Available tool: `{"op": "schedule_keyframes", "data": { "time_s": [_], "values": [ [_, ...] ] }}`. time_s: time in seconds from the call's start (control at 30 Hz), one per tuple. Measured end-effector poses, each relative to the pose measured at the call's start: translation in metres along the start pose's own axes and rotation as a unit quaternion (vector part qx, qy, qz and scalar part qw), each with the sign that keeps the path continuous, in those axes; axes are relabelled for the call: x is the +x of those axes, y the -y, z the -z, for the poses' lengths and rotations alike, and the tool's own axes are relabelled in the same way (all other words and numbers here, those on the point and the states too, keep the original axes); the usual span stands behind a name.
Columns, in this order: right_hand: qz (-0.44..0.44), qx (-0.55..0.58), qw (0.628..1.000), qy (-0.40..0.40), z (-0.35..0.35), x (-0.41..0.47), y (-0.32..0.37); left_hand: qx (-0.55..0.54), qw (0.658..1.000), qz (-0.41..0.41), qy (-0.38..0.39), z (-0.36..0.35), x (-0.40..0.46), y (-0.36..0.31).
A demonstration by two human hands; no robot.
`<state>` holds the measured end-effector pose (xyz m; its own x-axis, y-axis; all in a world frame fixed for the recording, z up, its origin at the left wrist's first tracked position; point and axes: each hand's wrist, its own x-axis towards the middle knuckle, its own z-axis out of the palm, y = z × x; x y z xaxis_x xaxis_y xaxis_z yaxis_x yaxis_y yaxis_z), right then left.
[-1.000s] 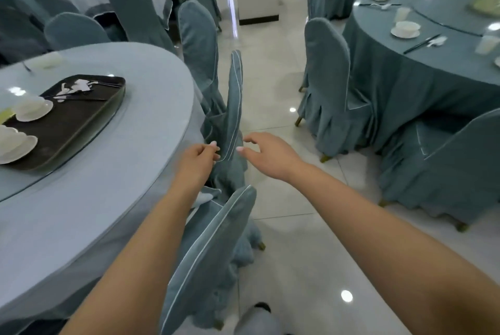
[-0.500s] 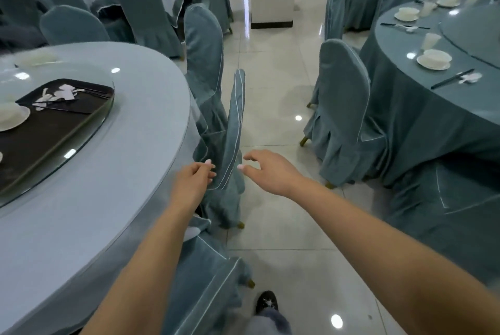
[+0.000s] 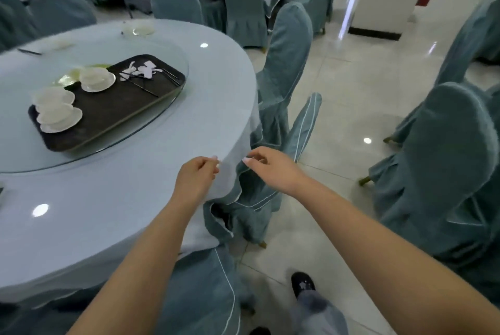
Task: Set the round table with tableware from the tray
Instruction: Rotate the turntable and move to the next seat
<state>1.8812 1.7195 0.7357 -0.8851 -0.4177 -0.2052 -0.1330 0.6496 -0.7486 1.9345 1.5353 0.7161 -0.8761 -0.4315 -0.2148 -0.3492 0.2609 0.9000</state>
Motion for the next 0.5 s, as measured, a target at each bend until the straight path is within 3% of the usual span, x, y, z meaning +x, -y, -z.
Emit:
{"op": "schedule_keyframes", "data": {
  "time_s": [0.23, 0.5],
  "values": [
    [0.072, -0.017, 0.991, 0.108, 0.03, 0.079, -0.009, -0.012, 0.994, 0.057, -0.097, -0.023, 0.035, -0.019],
    [0.143, -0.024, 0.975, 0.167, 0.062, 0.151, -0.004, -0.014, 0.978, 0.081, -0.192, -0.034, 0.054, -0.054]
  ]
}}
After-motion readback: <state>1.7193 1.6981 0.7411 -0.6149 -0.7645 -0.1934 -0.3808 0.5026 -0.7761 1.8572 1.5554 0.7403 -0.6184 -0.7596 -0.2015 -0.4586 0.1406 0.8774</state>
